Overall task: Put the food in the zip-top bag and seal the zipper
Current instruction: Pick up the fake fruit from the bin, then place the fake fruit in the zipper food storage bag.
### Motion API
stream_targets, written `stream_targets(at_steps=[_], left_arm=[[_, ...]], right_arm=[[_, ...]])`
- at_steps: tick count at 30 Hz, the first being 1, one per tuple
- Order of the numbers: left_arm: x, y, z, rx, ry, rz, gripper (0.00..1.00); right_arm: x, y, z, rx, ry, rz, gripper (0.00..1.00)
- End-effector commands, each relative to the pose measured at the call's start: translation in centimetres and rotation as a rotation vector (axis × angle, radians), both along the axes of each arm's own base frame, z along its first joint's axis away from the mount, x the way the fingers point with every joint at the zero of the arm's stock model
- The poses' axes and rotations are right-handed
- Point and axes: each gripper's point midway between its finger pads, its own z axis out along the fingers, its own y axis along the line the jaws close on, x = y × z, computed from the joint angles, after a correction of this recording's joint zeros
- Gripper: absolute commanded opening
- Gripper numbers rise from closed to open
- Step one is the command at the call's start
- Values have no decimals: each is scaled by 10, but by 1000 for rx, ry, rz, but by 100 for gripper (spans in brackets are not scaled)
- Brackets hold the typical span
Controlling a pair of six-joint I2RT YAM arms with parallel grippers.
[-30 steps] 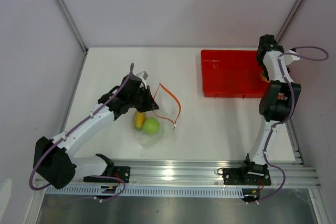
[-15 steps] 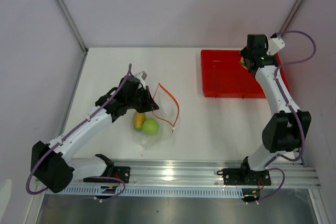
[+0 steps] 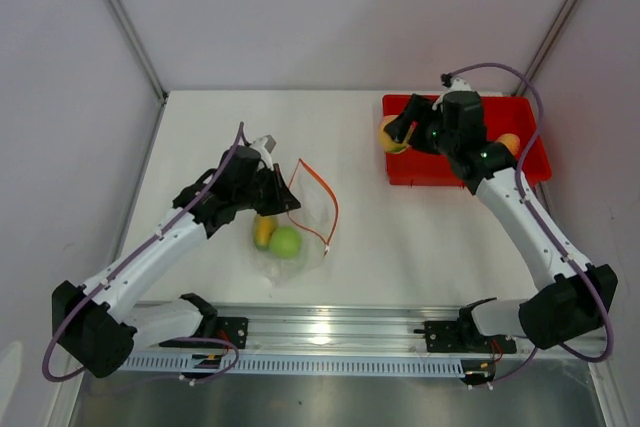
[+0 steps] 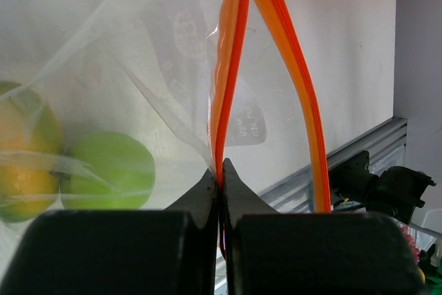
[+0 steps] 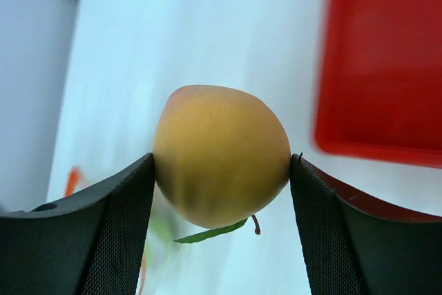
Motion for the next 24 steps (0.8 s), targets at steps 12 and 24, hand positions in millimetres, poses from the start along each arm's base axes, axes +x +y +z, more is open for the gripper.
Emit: stream_targets(at_steps=[12, 24], left_arm=[[-17, -3, 36, -72, -91, -69, 1], [-30, -8, 44, -112, -99, -99, 1]], right_arm=[[-190, 176, 30, 66, -158, 932, 0], [-193, 194, -2, -27, -136, 914, 0]])
